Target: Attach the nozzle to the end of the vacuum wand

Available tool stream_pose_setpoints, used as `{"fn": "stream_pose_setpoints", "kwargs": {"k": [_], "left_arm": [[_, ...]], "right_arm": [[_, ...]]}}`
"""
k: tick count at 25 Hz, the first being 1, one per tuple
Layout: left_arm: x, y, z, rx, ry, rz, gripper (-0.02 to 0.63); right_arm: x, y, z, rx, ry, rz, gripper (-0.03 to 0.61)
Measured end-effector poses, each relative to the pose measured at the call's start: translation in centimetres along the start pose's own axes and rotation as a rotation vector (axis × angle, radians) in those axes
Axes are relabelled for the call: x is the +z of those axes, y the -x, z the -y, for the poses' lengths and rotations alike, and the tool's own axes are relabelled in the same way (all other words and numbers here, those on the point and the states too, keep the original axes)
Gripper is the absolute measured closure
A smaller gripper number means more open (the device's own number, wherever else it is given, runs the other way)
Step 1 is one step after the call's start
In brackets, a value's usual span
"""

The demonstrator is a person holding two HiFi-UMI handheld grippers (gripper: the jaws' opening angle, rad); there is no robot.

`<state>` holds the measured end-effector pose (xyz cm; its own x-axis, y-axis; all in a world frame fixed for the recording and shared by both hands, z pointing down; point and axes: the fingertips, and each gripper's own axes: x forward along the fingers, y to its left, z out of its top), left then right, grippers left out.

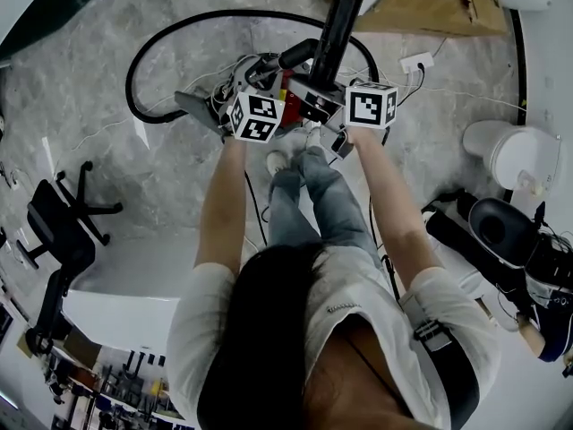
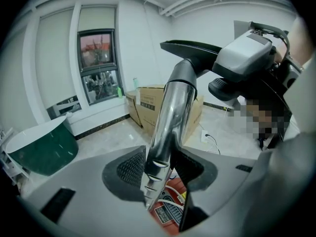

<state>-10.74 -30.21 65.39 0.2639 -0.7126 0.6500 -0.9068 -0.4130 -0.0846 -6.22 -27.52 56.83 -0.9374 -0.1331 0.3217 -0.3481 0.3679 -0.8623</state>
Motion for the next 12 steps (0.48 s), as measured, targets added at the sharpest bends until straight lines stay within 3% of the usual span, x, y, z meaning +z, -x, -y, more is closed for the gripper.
{"fn": "stream_pose_setpoints", "kwargs": {"k": [6, 12], "left_arm": [[0.16, -0.40, 0.20, -0.006, 0.001, 0.007, 0.436], [0.16, -0.38, 0.02, -0.015, 0.002, 0.012, 0.436]], "right_arm": [[-0.59, -0.40, -0.89, -0.026, 0.150, -0.047, 0.506], [-0.67, -0.60, -0.94, -0.034, 0.141, -0.080, 0.506]]}}
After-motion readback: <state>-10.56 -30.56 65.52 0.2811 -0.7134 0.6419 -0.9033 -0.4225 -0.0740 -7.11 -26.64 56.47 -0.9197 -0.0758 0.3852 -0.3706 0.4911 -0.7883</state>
